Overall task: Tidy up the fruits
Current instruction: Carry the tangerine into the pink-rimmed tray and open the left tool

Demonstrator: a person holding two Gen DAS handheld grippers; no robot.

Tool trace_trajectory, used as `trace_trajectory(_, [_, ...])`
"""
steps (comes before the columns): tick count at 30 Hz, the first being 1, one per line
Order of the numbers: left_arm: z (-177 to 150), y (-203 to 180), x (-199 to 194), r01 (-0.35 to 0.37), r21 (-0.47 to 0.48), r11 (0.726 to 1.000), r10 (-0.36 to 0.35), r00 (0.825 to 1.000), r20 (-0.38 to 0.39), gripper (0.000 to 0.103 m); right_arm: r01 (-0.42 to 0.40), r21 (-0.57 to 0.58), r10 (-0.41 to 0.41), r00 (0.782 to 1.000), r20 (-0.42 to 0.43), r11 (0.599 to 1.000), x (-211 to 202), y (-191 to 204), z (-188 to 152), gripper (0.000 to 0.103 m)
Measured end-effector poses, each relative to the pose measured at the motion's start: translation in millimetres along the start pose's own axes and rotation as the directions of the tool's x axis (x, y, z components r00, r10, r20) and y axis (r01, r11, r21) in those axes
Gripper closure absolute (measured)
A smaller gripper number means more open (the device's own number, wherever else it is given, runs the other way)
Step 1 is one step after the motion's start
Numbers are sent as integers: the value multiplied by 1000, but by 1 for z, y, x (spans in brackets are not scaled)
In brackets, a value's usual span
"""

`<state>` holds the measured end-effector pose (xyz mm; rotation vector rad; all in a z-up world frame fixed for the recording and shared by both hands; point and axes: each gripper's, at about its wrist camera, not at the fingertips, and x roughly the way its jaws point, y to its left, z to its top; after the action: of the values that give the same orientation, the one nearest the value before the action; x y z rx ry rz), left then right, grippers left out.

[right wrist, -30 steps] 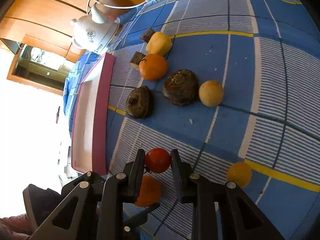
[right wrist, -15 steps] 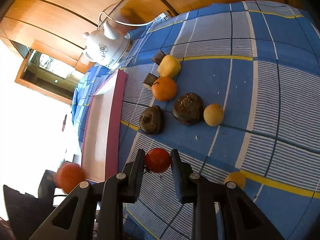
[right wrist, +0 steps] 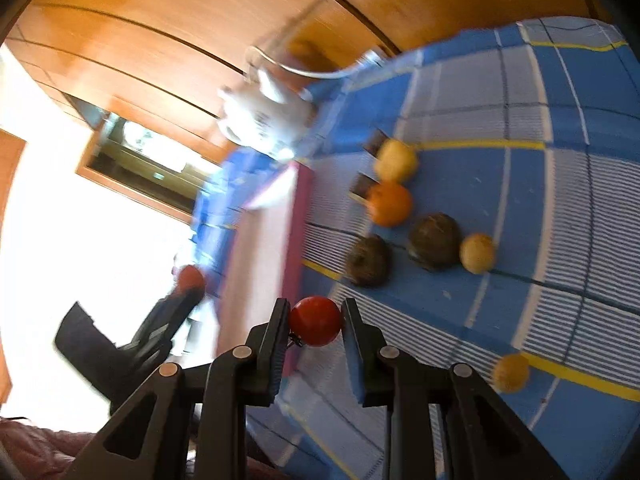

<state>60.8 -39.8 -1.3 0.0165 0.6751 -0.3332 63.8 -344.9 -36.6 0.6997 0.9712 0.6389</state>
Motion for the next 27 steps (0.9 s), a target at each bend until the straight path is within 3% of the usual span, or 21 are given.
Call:
trace_trajectory(4, [4, 47, 31, -103, -125, 987, 93, 992, -84, 64, -107, 22, 106, 993, 52, 994, -14, 6, 4, 77])
trace_trajectory(11, [-13, 81, 61, -253, -196, 947, 213, 956, -204, 63, -259, 27, 254, 961, 113, 966, -34, 14, 9, 77])
trace_trajectory(15, [-22, 80, 65, -281, -213, 936, 228, 943, -242, 62, -296, 29, 290, 949, 123, 955, -39, 16, 10, 77])
trace_trajectory(16, [-24, 76, 62, -284, -208, 936, 233, 942, -241, 56, -302, 29, 296, 947, 125, 953, -40, 15, 10, 77])
trace_trajectory(19, [-24, 65, 45, -267, -202, 942, 228, 954, -197, 49, -331, 31, 324, 936, 135, 943, -44, 16, 9, 77])
trace_trajectory(23, [-17, 42, 24, -221, -150, 964, 201, 970, -135, 45, -320, 11, 315, 939, 139, 947, -47, 18, 10, 77])
trace_trajectory(26, [-13, 21, 11, -176, -103, 979, 167, 981, -94, 41, -199, -50, 204, 969, 138, 979, -46, 28, 8, 77])
trace_trajectory(27, [-12, 14, 7, -161, -91, 983, 153, 985, -84, 41, -115, -86, 126, 982, 139, 990, -44, 34, 7, 77])
